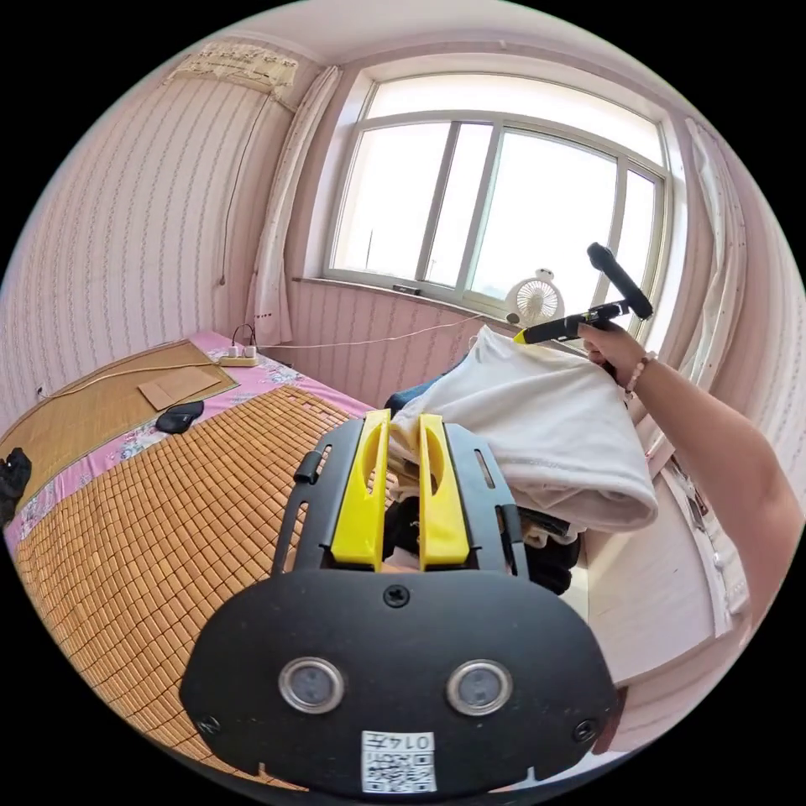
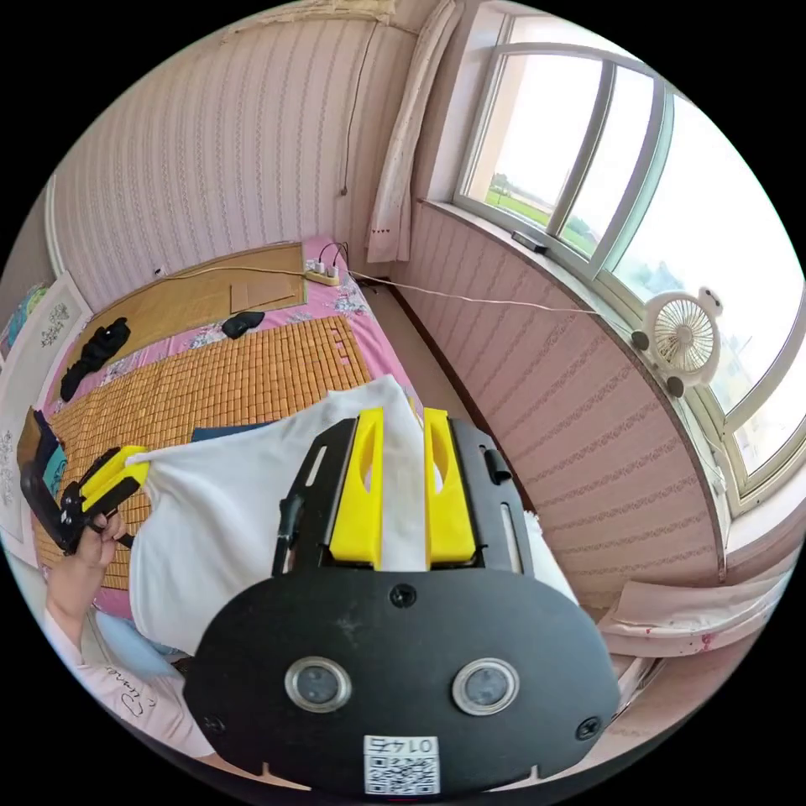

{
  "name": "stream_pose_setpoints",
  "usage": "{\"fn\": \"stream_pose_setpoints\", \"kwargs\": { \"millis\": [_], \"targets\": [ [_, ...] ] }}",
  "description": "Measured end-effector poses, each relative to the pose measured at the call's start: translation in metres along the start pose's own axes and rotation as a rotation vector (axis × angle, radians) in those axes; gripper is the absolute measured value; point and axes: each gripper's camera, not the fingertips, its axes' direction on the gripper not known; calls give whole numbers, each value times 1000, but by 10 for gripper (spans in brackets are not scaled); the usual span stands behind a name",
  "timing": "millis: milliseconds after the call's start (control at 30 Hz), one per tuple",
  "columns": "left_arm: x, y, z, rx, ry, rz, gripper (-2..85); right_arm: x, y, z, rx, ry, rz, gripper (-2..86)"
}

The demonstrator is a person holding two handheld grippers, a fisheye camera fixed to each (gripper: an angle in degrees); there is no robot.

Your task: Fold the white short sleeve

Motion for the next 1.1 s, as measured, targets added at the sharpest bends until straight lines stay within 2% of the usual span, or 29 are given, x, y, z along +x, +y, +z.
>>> {"fn": "stream_pose_setpoints", "kwargs": {
  "millis": [133, 200, 300, 367, 567, 667, 800, 1100],
  "targets": [
    [10, 12, -6, 60, -50, 106, 66, 20, 16, -20, 160, -84, 34, 80],
    [4, 8, -8, 73, -55, 59, 64, 23, 19, -31, 191, -98, 25, 79],
    [-30, -4, -11, 98, -66, -126, 38, 22, 23, -40, 195, -113, -5, 79],
    [-50, -15, -4, 50, -82, -165, 36, 19, 24, -39, 165, -113, -16, 80],
    [-30, -17, -1, 23, -52, -13, 50, -5, 0, -50, 236, -72, -68, 102],
    [-23, -20, 19, -23, 20, 9, 64, -35, -32, -29, 133, 18, -151, 122],
    [-17, -25, 45, -62, 12, 63, 73, -61, -64, 10, -72, 201, -227, 137],
    [-28, -25, 79, -105, 58, 77, 69, -77, -105, 4, -104, 215, -254, 162]
  ]
}}
